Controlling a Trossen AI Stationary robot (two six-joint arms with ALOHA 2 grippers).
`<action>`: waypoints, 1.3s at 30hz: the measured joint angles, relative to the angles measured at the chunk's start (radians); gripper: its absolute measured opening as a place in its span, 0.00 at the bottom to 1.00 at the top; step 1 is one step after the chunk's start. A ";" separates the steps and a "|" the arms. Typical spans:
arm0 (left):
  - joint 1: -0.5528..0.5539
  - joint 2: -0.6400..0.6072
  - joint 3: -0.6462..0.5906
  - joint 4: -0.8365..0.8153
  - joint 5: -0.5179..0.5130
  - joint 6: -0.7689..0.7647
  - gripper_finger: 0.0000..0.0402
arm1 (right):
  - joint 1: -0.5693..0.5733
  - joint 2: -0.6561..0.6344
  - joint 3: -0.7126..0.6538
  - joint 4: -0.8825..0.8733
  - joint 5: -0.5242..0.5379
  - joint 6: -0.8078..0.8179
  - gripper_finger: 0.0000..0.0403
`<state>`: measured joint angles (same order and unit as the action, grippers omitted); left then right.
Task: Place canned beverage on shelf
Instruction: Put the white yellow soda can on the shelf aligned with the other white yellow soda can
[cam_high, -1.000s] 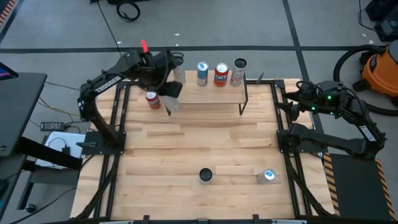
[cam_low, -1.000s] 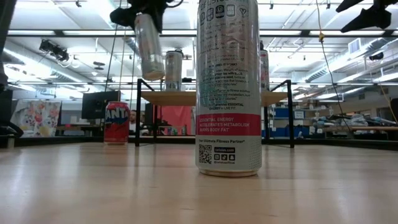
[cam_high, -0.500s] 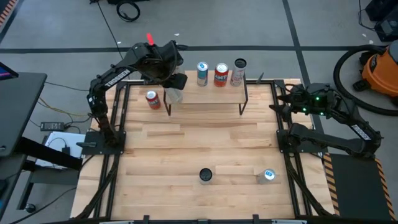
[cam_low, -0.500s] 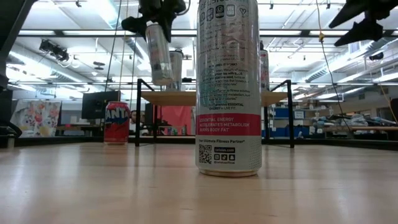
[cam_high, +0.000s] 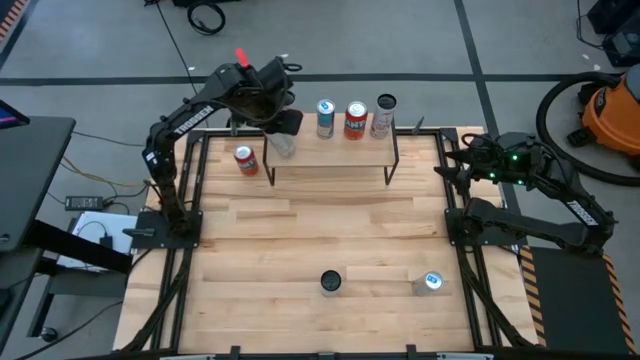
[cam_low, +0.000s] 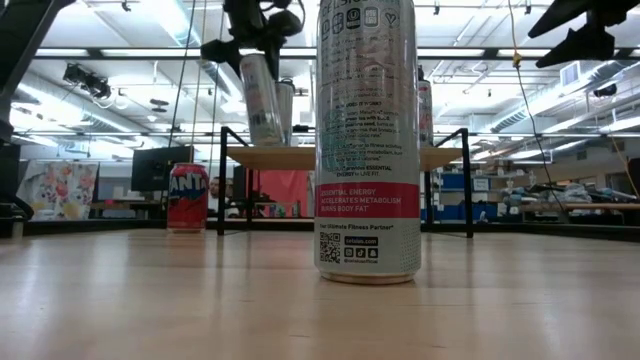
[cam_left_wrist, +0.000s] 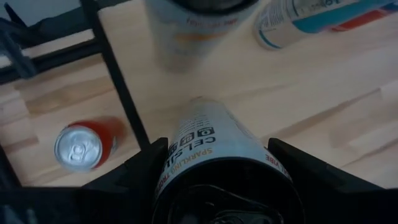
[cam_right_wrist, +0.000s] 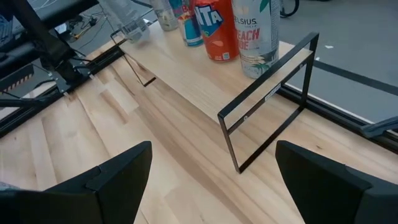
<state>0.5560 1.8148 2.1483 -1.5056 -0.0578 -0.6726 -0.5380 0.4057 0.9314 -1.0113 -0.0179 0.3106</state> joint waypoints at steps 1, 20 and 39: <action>0.000 0.008 0.000 0.007 0.000 0.009 0.63 | 0.000 0.000 0.000 0.000 0.000 -0.001 0.87; -0.001 0.050 0.135 -0.039 0.007 0.030 0.63 | 0.000 0.000 0.000 -0.001 -0.001 -0.019 0.87; -0.019 0.064 0.136 -0.067 -0.034 -0.024 0.63 | 0.000 0.000 0.000 -0.017 -0.002 -0.019 0.87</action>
<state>0.5375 1.8783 2.2845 -1.5724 -0.0916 -0.6962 -0.5381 0.4057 0.9314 -1.0279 -0.0196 0.2917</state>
